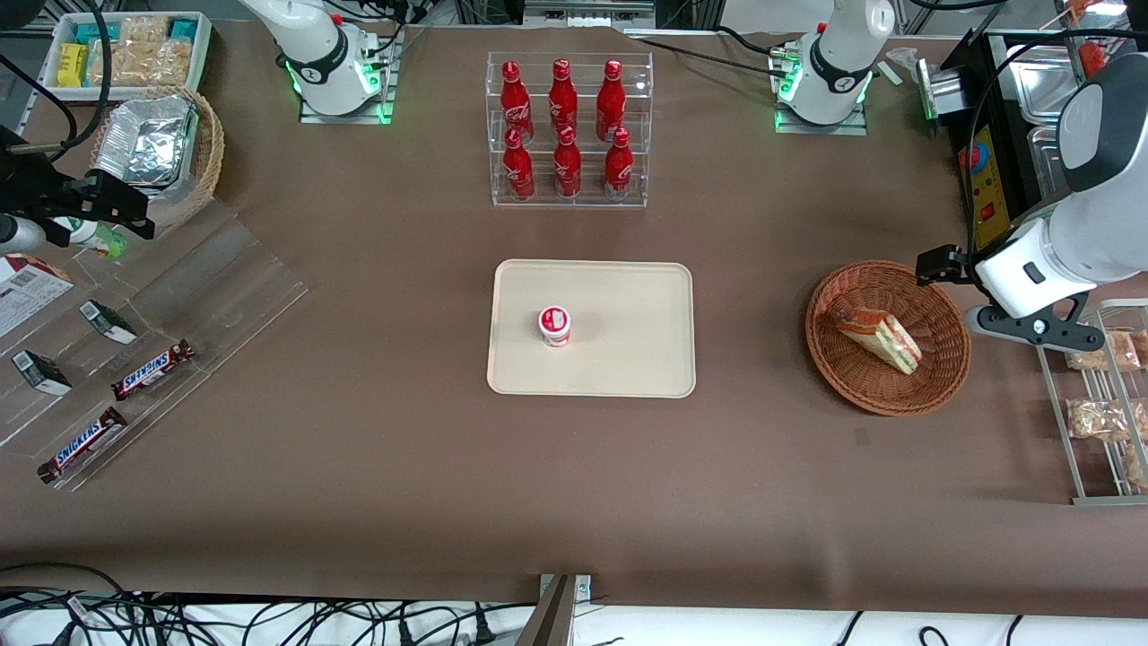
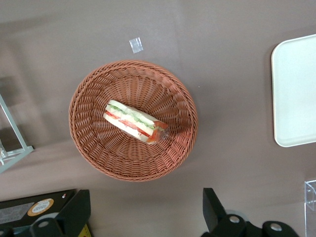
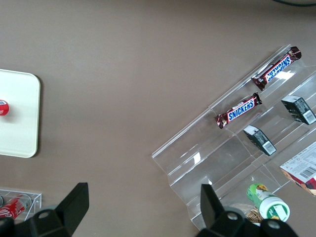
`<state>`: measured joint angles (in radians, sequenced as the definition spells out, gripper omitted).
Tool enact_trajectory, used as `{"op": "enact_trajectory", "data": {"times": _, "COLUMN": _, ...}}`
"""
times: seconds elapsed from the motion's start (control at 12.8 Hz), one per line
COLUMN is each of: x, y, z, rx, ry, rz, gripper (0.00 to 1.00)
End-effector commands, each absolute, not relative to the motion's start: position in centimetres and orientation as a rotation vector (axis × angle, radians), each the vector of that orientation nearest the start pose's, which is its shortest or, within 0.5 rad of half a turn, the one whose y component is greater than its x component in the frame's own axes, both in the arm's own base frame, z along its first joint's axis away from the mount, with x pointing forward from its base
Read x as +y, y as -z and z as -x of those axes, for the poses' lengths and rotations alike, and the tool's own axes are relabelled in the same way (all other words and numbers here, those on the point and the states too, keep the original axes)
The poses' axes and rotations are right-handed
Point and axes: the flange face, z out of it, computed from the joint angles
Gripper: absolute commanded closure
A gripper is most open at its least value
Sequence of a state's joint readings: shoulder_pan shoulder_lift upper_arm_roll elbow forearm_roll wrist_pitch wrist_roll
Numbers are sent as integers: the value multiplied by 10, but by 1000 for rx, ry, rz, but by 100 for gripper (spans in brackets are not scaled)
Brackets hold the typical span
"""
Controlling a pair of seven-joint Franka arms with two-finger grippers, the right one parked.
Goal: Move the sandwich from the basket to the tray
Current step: 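Move the left gripper down over the wrapped sandwich in the basket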
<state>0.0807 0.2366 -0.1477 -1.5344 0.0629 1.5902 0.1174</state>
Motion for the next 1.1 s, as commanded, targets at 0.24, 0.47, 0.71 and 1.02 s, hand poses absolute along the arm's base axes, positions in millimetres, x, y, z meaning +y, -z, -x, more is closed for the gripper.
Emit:
{"op": "enact_trajectory", "data": {"times": 0.24, "x": -33, "y": -511, "z": -616, "rx": 262, "ry": -304, "rz": 3100, "gripper": 0}}
{"op": "enact_trajectory", "data": {"times": 0.47, "x": -6, "y": -488, "z": -623, "rx": -128, "ry": -348, "rz": 3080, "gripper": 0}}
{"op": "enact_trajectory", "data": {"times": 0.71, "x": 10, "y": -435, "z": -635, "rx": -546, "ry": -409, "rz": 2982, "gripper": 0}}
{"op": "enact_trajectory", "data": {"times": 1.02, "x": 1, "y": -358, "z": -648, "rx": -1007, "ry": -307, "rz": 2760, "gripper": 0}}
